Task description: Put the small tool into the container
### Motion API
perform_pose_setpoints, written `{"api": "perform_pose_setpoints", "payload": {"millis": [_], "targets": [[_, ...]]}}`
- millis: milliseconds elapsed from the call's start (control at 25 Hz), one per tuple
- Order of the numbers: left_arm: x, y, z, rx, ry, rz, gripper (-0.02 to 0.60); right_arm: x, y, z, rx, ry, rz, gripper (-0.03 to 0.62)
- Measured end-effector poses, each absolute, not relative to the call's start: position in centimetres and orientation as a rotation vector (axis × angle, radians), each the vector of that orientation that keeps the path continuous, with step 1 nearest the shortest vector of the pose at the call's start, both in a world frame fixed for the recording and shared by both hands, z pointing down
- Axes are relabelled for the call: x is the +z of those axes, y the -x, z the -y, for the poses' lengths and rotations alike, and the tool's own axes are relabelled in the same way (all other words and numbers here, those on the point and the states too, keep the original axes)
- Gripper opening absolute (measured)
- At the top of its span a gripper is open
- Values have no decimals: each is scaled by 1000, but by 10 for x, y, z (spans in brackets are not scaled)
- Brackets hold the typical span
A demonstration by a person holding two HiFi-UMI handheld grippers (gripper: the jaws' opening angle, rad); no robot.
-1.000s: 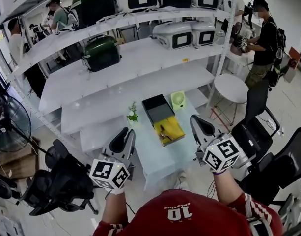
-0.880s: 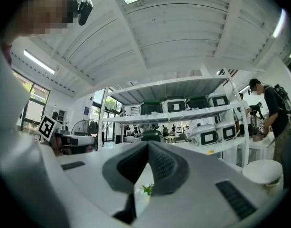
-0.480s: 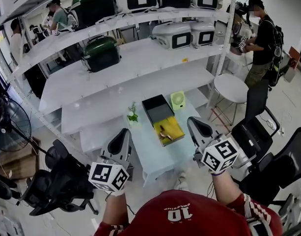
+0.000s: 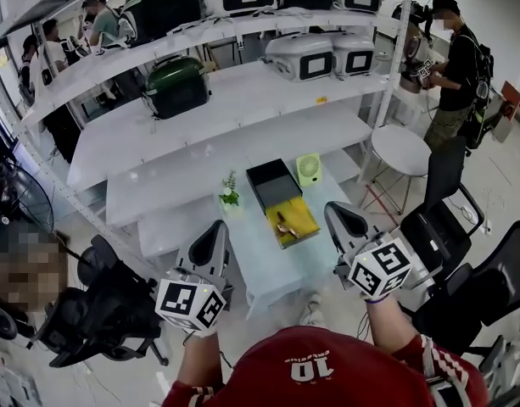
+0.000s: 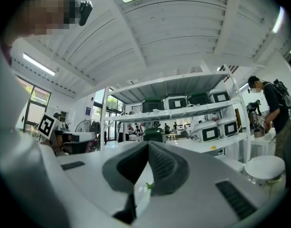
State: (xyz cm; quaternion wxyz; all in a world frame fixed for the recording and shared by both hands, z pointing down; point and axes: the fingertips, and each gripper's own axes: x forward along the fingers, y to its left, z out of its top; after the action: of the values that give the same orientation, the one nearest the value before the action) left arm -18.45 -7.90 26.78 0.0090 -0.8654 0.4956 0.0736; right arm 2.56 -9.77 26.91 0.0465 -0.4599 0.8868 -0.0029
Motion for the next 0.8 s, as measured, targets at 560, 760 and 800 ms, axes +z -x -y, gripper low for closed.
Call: {"api": "perform_pose_setpoints", "payload": {"millis": [560, 760, 800], "targets": [[268, 181, 77, 234, 2717, -1537, -11, 265, -24, 94, 35, 1418, -2701, 2], [271, 181, 76, 229, 2730, -1531, -12, 267, -21, 93, 28, 1415, -2704, 2], [271, 181, 76, 229, 2733, -1529, -11, 267, -21, 93, 29, 1414, -2704, 2]]}}
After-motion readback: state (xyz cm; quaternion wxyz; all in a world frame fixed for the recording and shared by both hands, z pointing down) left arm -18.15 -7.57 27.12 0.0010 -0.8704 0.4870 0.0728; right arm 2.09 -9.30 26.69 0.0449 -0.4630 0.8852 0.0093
